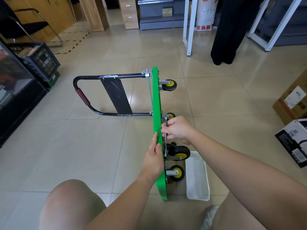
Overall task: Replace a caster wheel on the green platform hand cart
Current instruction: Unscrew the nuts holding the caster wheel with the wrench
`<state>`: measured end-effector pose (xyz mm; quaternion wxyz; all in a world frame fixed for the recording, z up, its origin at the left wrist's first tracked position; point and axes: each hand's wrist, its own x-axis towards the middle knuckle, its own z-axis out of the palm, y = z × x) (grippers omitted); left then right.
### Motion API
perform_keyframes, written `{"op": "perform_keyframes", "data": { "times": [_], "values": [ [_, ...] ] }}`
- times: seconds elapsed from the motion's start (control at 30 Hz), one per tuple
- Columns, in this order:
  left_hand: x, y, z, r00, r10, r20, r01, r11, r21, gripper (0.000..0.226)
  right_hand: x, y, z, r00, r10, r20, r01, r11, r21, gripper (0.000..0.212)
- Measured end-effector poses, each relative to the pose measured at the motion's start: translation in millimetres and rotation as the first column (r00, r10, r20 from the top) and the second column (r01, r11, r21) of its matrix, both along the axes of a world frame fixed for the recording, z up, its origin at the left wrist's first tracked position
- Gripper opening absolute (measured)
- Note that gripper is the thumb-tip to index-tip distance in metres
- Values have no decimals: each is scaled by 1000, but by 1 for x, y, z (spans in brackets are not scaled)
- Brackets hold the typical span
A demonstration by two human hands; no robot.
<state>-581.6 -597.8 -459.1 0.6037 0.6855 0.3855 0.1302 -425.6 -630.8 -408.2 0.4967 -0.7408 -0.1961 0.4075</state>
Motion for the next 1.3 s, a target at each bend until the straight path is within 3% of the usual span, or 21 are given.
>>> {"op": "perform_keyframes", "data": {
  "times": [0.5,0.73,1.3],
  "values": [
    [0,2,-8,1000,5,3,-5,1000,-13,49,-9,4,-5,990,-131,-61,130,991,-16,6],
    [4,-1,-7,1000,6,20,-6,1000,-13,48,-6,7,-5,998,-64,22,66,996,-57,11],
    [5,2,-11,1000,11,13,-11,1000,9,49,-21,-1,-9,973,-121,198,133,990,-49,22]
  ]
}}
